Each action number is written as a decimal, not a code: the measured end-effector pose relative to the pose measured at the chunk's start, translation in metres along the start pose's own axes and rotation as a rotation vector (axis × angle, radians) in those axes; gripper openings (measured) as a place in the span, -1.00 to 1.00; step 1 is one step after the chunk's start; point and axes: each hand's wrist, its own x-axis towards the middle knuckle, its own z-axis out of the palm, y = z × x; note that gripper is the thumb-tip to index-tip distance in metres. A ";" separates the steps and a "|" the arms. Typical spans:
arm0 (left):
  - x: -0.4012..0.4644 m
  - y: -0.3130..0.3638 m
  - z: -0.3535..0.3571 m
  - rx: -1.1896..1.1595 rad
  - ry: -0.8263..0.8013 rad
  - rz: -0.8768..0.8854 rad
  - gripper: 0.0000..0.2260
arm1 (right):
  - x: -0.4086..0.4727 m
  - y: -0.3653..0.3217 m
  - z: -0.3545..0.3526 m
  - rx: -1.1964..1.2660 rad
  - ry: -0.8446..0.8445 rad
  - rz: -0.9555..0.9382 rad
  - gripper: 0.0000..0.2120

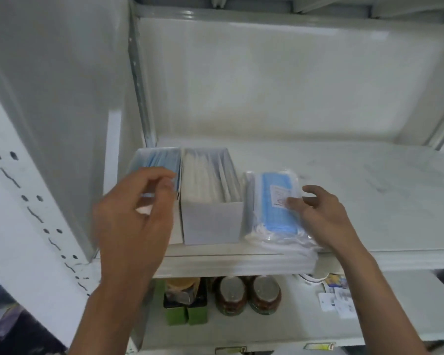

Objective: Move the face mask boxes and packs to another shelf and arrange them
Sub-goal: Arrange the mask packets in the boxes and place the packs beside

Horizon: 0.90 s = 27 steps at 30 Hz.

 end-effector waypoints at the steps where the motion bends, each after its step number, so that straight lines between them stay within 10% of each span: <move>1: 0.007 -0.005 0.003 0.146 -0.028 0.032 -0.86 | -0.001 -0.004 0.002 0.014 -0.015 0.011 -0.39; 6: 0.018 -0.014 0.016 0.672 -0.420 -0.034 -0.57 | -0.002 -0.022 0.015 0.102 -0.072 0.044 -0.30; 20: 0.022 -0.027 -0.014 0.533 -0.547 0.025 -0.43 | -0.012 -0.034 0.021 -0.194 -0.165 -0.093 -0.34; 24: 0.029 -0.028 -0.020 0.377 -0.464 0.043 -0.66 | -0.024 -0.067 0.020 -0.080 0.057 -0.361 -0.65; 27: 0.033 -0.032 -0.024 0.454 -0.507 0.067 -0.79 | -0.039 -0.102 0.033 -0.065 -0.074 -0.640 -0.79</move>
